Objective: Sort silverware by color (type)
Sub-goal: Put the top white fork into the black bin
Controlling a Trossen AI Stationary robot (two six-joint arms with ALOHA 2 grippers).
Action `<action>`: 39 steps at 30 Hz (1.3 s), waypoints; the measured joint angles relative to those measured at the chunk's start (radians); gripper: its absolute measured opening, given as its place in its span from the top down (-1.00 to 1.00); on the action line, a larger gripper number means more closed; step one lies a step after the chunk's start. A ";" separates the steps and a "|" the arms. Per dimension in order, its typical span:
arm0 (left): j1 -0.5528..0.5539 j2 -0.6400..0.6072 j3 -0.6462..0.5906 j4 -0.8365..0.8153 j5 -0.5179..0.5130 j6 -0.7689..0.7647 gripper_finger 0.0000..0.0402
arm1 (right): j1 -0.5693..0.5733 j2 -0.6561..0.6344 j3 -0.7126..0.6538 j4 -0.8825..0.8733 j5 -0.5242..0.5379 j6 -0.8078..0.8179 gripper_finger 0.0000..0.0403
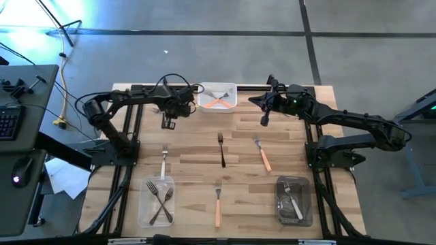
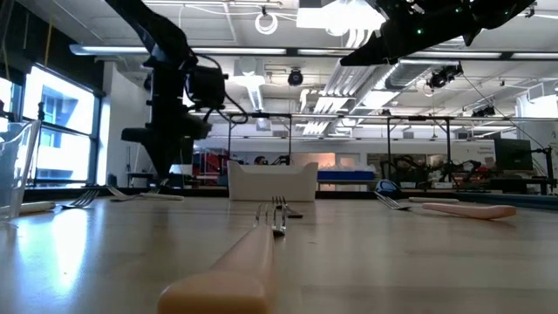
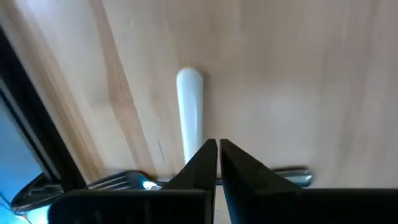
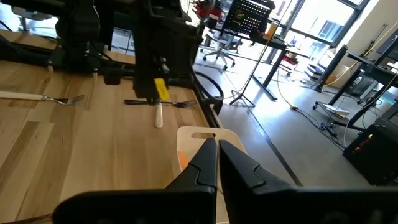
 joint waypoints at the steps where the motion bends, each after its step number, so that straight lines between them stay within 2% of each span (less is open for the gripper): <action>1: -0.011 -0.008 0.000 -0.001 -0.003 -0.026 0.93 | 0.000 0.000 0.000 0.000 0.000 0.000 1.00; 4: -0.027 -0.013 0.000 -0.003 0.001 -0.099 0.83 | 0.000 0.000 0.000 0.000 0.000 0.000 1.00; 8: -0.025 0.019 -0.007 -0.010 0.004 -0.168 0.56 | 0.000 0.000 0.000 0.000 -0.001 0.001 1.00; 13: -0.023 0.065 -0.007 0.106 -0.026 -0.169 0.25 | 0.000 0.000 0.000 0.000 -0.006 0.003 1.00; 18: 0.005 0.110 -0.006 0.110 -0.027 -0.166 0.15 | 0.000 0.000 0.000 0.000 -0.006 0.003 1.00; 26: 0.026 0.183 -0.001 0.091 -0.059 -0.133 0.26 | 0.000 0.000 0.000 0.000 -0.007 0.000 1.00; 35: 0.014 0.189 -0.004 0.081 -0.039 -0.116 0.72 | 0.000 0.000 0.000 0.001 -0.007 0.000 1.00; 39: -0.013 0.186 -0.004 0.082 -0.090 -0.090 0.87 | 0.000 0.000 0.000 0.001 -0.007 0.000 1.00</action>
